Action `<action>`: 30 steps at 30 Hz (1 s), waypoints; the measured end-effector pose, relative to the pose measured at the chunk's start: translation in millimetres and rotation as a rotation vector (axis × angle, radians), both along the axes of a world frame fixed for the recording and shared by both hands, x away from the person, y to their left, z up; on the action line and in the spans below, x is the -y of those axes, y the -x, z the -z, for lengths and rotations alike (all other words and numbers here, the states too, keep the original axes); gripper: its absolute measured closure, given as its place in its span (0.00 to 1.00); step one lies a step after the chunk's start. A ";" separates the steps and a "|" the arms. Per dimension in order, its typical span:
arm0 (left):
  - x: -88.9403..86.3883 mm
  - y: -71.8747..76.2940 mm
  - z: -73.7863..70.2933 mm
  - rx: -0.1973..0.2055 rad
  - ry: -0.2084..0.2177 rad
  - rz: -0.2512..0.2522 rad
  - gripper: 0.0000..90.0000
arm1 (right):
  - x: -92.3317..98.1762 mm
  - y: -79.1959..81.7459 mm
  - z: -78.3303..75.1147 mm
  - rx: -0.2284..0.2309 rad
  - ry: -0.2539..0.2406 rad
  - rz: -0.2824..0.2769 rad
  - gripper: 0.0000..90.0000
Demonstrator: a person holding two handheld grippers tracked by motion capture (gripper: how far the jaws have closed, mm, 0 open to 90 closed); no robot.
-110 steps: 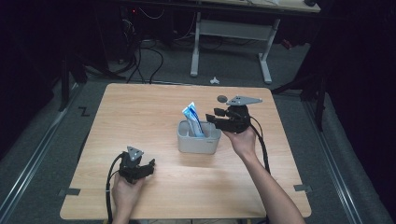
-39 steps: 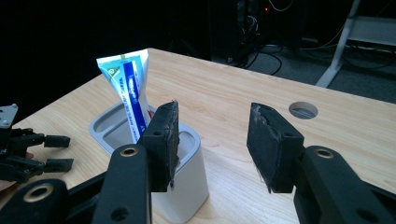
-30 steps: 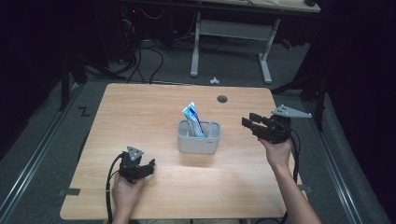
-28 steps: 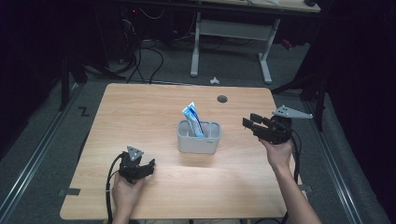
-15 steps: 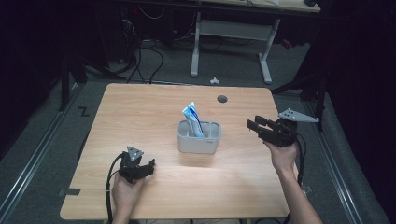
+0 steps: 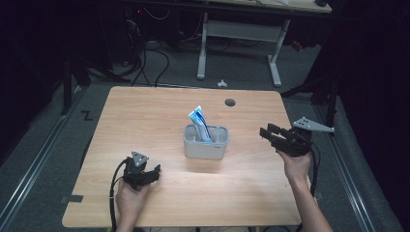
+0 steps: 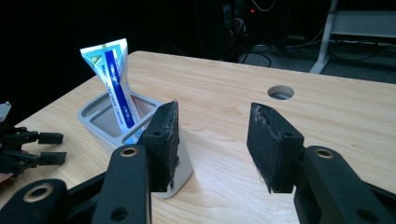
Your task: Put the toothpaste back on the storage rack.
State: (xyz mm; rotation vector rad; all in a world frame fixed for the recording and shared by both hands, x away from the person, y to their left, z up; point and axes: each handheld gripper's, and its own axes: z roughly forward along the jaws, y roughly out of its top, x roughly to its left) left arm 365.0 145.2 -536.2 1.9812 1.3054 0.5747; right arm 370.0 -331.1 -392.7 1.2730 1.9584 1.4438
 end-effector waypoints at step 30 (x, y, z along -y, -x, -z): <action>0.0 0.0 0.0 0.000 0.000 0.000 0.34 | 15.3 11.5 26.8 -0.030 -0.023 0.022 0.60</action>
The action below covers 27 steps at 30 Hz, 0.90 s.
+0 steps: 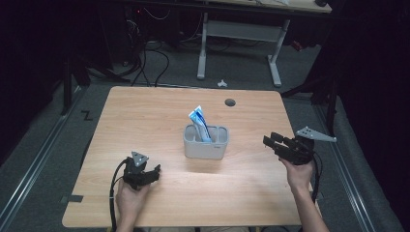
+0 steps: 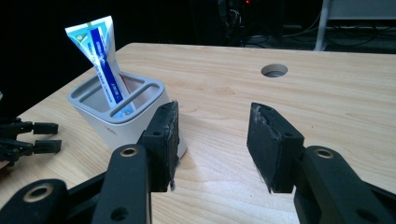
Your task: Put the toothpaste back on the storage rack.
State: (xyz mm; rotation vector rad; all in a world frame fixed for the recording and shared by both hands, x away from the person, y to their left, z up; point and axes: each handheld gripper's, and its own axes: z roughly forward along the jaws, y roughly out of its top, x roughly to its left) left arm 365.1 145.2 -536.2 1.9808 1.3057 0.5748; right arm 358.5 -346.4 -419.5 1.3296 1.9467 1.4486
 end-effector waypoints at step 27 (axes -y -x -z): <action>0.0 0.0 0.0 0.000 -0.001 0.000 0.34 | 1.3 5.9 33.6 -0.079 -0.019 0.012 0.60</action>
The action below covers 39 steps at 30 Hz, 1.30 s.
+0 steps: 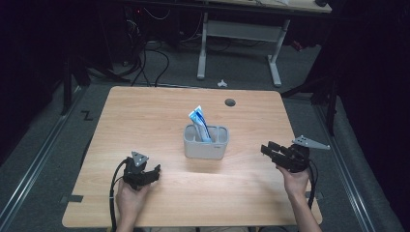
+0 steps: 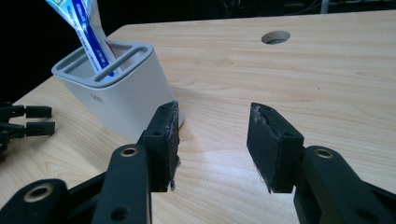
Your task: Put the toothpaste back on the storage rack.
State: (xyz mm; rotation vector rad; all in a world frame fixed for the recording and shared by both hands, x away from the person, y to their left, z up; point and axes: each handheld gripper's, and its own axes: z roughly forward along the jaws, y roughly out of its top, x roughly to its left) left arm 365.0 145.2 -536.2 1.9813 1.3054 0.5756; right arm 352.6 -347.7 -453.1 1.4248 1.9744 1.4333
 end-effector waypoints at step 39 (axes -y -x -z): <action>0.0 0.1 0.0 0.000 0.000 -0.001 0.34 | -12.6 -3.2 43.9 -0.077 0.121 0.023 0.59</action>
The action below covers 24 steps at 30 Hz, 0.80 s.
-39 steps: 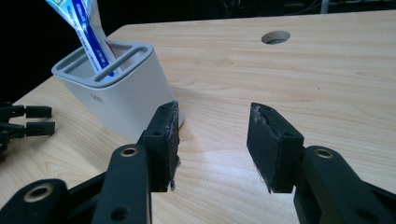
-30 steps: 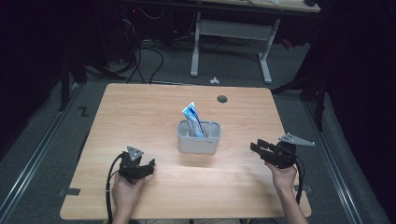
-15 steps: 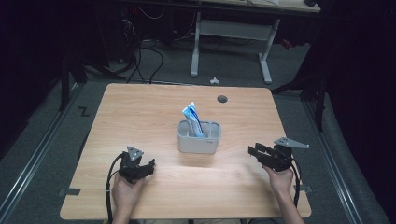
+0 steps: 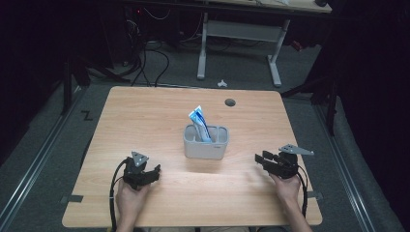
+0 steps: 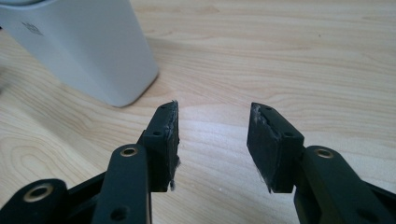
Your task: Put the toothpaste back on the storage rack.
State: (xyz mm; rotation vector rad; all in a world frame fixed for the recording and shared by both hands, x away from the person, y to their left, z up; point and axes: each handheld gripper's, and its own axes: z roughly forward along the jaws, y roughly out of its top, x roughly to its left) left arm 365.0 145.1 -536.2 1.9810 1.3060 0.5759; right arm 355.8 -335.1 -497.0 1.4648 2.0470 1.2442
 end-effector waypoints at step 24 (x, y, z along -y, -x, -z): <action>-0.1 0.0 0.0 0.000 0.000 0.000 0.34 | -15.1 -11.8 19.0 -0.038 0.114 0.002 0.57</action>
